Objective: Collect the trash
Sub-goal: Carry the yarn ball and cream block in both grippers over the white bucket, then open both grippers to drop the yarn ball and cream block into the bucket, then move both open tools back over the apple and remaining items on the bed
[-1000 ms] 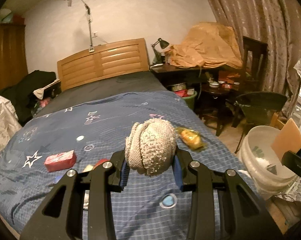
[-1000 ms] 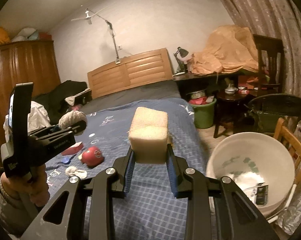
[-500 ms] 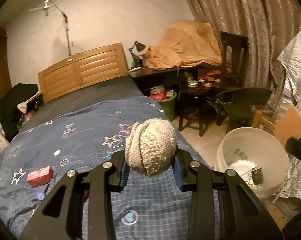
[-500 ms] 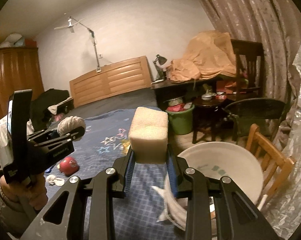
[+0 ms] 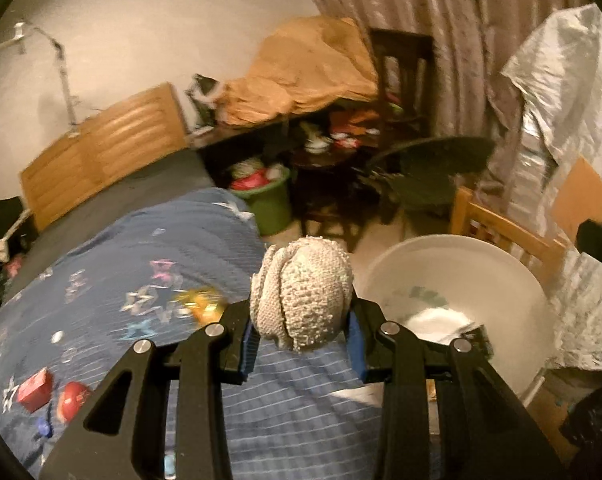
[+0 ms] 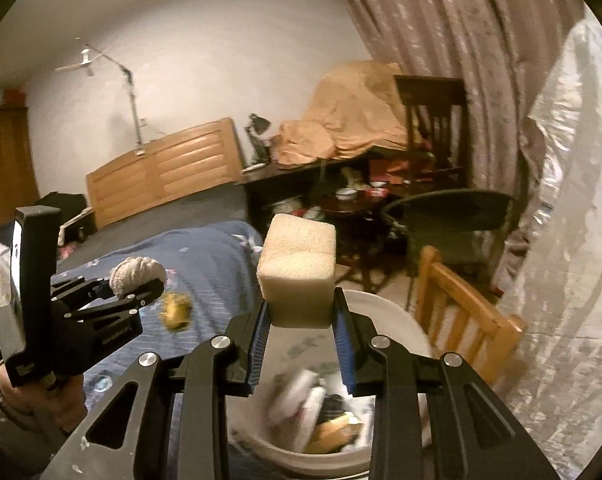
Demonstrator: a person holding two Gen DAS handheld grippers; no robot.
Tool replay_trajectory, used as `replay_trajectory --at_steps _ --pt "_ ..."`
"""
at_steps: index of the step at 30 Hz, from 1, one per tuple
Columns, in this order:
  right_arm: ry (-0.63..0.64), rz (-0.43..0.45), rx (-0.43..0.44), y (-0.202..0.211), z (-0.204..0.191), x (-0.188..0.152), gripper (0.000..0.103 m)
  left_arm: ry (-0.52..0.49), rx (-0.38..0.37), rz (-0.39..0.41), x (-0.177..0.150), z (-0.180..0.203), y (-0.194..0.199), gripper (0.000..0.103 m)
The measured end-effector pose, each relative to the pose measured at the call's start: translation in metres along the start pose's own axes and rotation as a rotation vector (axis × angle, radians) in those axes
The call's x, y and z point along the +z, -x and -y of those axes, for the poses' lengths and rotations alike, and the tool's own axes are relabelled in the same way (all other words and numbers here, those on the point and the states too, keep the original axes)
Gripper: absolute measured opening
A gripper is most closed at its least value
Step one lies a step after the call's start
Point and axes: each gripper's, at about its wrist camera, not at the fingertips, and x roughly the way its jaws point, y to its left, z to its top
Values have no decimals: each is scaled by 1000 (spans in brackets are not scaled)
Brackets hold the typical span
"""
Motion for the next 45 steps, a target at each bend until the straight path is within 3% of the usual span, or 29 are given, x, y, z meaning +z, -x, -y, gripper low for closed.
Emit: replay_trajectory --at_steps 9,11,15,27,32,34,37,39,41,45 --pt "-29 -91 -63 -35 53 -15 32 -75 -258 -95 11 49 -50 34" --pt "-21 -119 -61 -45 55 -17 32 -71 -312 -136 12 54 -63 44" --pt "-20 -133 -56 -58 56 -19 40 -28 -275 -177 10 49 -79 55" --pt "-48 -117 -52 -58 53 -27 41 -19 -308 -152 11 44 -72 57" --pt "-47 -110 -50 -56 46 -30 41 5 -255 -121 7 34 -64 59" --pt "-50 -103 -45 -53 43 -32 41 19 -195 -77 2 23 -53 72" --pt "-54 -68 -47 -46 33 -38 42 25 -104 -23 -13 2 -34 75" --pt "-65 -8 -48 -37 21 -44 47 42 -57 -10 -27 -16 -23 76" --pt "-61 45 -49 -29 8 -48 62 66 -11 -3 -42 -38 -12 78" --pt "-8 122 -34 -16 -33 -62 71 124 95 -13 -68 -92 12 79"
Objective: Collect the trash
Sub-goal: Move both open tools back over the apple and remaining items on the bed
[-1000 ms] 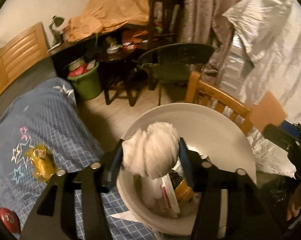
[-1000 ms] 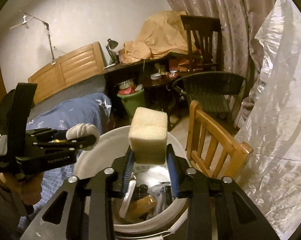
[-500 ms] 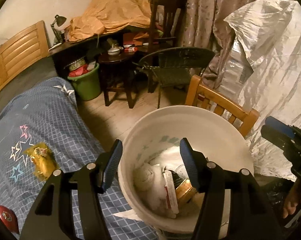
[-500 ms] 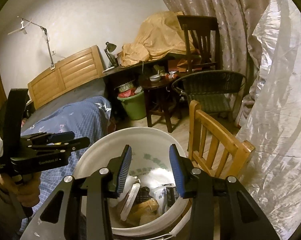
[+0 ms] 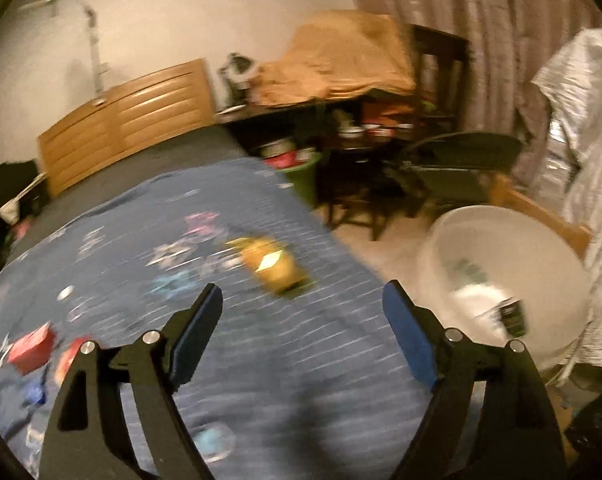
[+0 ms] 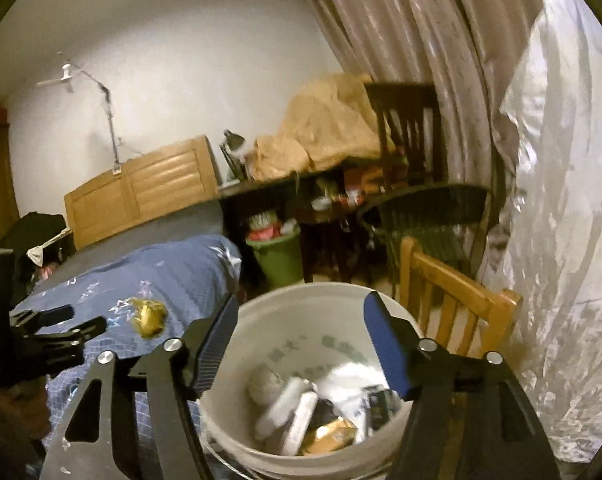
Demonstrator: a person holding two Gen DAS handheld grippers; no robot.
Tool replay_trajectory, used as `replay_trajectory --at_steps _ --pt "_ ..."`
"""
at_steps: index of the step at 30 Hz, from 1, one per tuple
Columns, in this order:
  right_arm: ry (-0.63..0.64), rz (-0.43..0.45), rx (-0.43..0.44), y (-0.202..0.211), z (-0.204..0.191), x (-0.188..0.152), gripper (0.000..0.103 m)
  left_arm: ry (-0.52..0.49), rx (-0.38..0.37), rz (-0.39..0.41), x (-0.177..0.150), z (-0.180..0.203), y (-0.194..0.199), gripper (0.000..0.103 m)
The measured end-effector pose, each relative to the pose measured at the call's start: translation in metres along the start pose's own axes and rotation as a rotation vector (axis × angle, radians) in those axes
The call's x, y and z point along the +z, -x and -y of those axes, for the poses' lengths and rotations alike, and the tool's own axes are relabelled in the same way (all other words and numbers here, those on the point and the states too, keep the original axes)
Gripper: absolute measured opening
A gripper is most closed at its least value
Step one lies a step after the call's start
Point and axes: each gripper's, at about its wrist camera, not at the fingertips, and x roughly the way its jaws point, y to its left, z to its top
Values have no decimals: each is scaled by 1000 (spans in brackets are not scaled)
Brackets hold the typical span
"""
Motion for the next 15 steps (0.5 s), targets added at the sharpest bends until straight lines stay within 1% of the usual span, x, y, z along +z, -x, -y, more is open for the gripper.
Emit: replay_trajectory --at_steps 2,4,5,8,10,11,12,13,14,15 --pt "20 -6 35 1 -22 -7 75 43 39 -10 -8 -35 9 79" --pt "48 -34 101 -1 -50 -15 78 89 66 -26 -15 -72 18 79" --pt "58 -45 124 -2 -60 -18 79 109 76 -37 -18 -89 22 79" --pt "100 -92 234 -7 -106 -30 82 149 84 -91 -30 -149 33 79" --pt "147 -135 321 -11 -145 -40 86 146 54 -138 -40 -185 35 79" --pt "166 -152 351 -12 -161 -44 87 138 53 -158 -44 -200 35 79" --pt "194 -178 398 -13 -183 -49 87 125 67 -169 -49 -217 36 79" --pt "212 -195 432 -14 -199 -54 88 104 56 -186 -54 -234 34 79" --pt "234 -229 495 -15 -225 -61 89 87 35 -207 -57 -249 31 79" --pt "245 -248 526 -17 -239 -64 90 71 15 -226 -61 -264 28 79"
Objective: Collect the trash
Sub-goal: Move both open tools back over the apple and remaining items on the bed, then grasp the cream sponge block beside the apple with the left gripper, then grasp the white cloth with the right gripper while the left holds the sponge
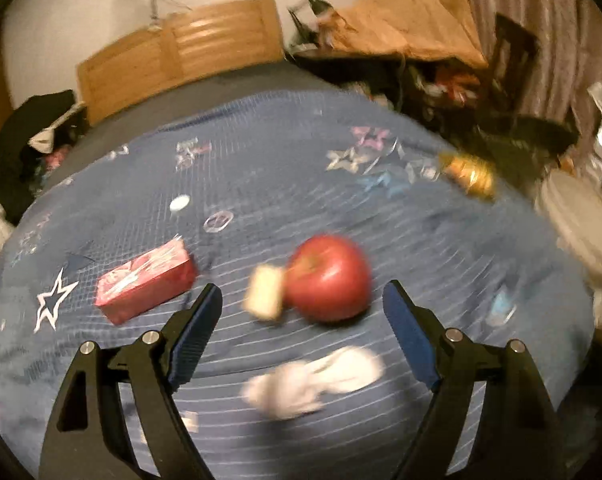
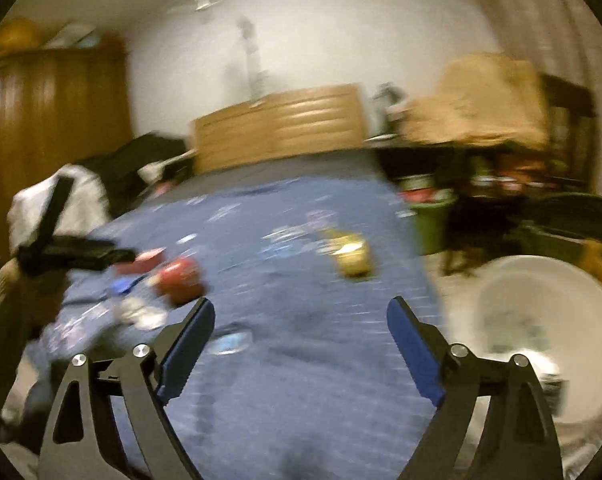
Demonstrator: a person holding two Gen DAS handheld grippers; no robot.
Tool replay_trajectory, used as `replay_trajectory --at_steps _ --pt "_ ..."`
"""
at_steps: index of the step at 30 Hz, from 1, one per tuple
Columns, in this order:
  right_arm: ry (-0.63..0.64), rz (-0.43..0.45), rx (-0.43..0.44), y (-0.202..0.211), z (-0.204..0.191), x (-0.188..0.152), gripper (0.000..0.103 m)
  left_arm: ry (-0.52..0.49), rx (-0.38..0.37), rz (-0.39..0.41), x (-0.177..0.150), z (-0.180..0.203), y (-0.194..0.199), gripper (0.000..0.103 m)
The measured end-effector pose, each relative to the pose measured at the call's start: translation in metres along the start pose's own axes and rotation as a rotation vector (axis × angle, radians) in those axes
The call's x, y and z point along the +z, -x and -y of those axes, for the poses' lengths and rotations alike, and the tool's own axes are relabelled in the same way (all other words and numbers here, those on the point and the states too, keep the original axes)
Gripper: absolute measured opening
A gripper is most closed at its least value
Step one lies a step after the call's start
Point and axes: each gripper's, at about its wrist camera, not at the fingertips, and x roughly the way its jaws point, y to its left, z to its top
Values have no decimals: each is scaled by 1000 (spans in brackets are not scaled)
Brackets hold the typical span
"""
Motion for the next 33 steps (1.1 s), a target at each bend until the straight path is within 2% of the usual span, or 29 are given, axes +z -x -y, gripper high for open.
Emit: replay_trajectory --at_steps 4,10,13,15,16,19,24,27,30,33 --pt "24 -90 142 -42 -56 0 92 -72 -43 -47 -8 -38 -24 78" --pt "34 -140 189 -71 -92 3 92 -172 -108 -98 -13 -37 -65 71" --pt "24 -173 187 -79 -91 5 92 -213 -121 -136 -13 -33 -89 58" --pt "24 -193 186 -87 -89 6 92 -220 -131 -161 -14 -34 -101 42" --pt "30 -202 187 -90 -92 6 92 -206 -145 -171 -14 -35 -107 30" --pt "66 -220 205 -99 -97 9 92 -157 -193 -141 -15 -40 -108 28" --pt "176 -246 281 -113 -119 13 91 -55 -149 9 -14 -66 -58 28" --pt "265 -276 351 -131 -139 18 89 54 -60 115 -24 -89 -5 28" --pt "356 -328 410 -160 -161 20 86 125 26 169 -49 -99 39 28" --pt "442 -370 446 -191 -181 20 83 179 116 183 -79 -102 68 28"
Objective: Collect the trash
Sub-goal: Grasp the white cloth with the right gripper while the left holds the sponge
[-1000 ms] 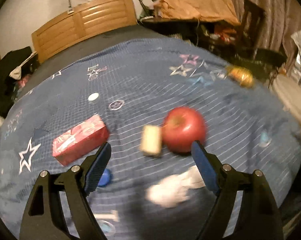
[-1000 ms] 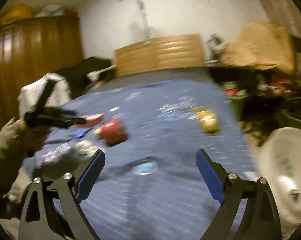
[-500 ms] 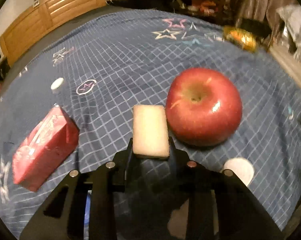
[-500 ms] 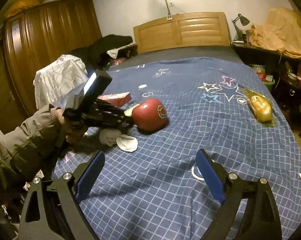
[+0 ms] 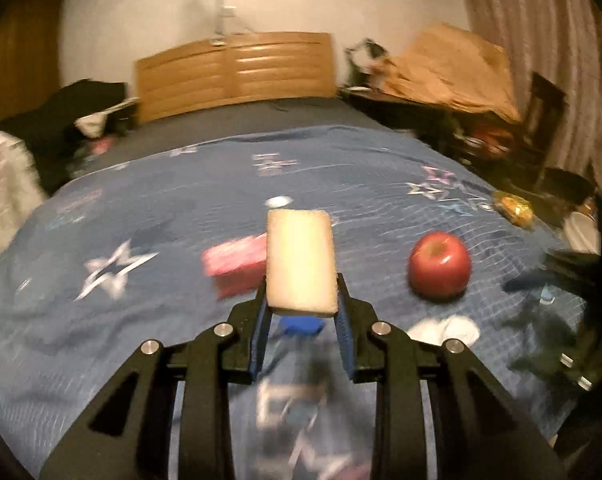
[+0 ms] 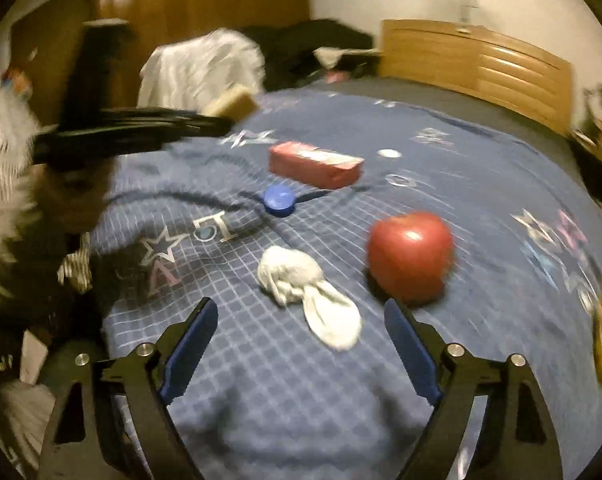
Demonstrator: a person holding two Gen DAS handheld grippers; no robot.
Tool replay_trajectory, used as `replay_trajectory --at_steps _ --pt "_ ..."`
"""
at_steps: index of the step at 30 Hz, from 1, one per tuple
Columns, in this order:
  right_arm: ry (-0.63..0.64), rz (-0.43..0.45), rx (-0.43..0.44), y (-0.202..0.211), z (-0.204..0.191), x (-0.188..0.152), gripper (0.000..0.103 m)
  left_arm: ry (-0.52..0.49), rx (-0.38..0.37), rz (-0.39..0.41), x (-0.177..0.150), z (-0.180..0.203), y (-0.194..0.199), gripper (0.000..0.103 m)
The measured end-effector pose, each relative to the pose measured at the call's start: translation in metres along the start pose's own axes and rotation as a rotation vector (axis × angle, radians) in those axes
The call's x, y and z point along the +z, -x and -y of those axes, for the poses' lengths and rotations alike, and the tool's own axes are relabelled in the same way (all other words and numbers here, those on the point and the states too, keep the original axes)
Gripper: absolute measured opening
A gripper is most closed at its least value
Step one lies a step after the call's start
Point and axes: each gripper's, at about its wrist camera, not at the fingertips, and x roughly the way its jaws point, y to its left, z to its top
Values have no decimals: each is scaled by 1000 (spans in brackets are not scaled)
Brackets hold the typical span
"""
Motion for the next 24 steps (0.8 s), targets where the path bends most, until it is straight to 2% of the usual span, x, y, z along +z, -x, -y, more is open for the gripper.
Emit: replay_trajectory --at_steps 2,4,6,8,11,19,24 --pt "39 -46 4 -25 2 9 81 30 41 -2 -14 -7 16 28" --pt "36 -85 14 -44 6 12 74 66 56 -12 -24 -15 26 28" --pt "25 -155 47 -63 8 7 49 77 87 -24 -31 -16 29 28" --pt "54 -157 29 -65 1 3 43 86 111 -29 -36 -14 31 28" --pt "42 -123 -7 -49 -7 -1 26 109 112 -27 -40 -12 32 28" --pt "-158 32 -74 16 -18 -18 21 113 128 11 -39 23 33 28" --pt "-294 129 -122 59 -21 -30 21 150 139 -2 -36 39 37 28"
